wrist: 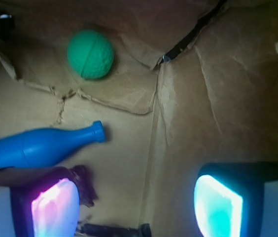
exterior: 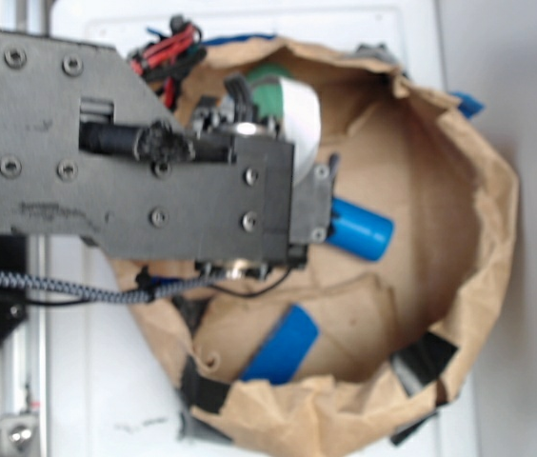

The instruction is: Grab the green ball.

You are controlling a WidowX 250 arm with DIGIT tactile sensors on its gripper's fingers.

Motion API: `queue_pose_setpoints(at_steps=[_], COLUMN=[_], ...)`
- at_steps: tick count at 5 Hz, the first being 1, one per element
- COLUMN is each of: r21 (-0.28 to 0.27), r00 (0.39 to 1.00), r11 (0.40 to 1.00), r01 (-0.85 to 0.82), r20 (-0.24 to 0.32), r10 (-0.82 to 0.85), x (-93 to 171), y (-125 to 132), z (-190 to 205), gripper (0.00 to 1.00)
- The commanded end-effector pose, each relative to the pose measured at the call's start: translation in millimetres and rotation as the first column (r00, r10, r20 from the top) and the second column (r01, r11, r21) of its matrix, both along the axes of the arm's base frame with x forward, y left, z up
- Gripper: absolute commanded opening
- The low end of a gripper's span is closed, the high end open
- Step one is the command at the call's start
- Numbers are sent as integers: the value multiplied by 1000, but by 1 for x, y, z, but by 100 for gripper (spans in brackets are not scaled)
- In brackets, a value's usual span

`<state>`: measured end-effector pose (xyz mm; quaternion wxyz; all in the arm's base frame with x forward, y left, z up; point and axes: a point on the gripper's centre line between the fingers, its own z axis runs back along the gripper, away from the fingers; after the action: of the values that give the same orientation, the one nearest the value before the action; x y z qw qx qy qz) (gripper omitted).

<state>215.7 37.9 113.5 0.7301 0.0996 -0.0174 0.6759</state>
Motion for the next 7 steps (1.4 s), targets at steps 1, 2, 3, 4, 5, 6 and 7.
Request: queue_pose_setpoints(at_steps=[1,2,3,4,5,6,7], r21=[-9,-23,-33,-13,15,59,94], r00=[998,997,996,994,994,994,994], r11=[999,998,997,999,999,997,993], r01=[-50,-62,-63,-44,-32,-43,-70], r20=[40,36,65,101,109,105,87], r10=[51,63,65,45,30,36,62], x=[-7,20,27,30,17,20,28], y=[-4,-6,-11,-12,-5,4,12], z=[25,28,34,29,16,-4,-19], gripper=[100,100,100,100,100,100,100])
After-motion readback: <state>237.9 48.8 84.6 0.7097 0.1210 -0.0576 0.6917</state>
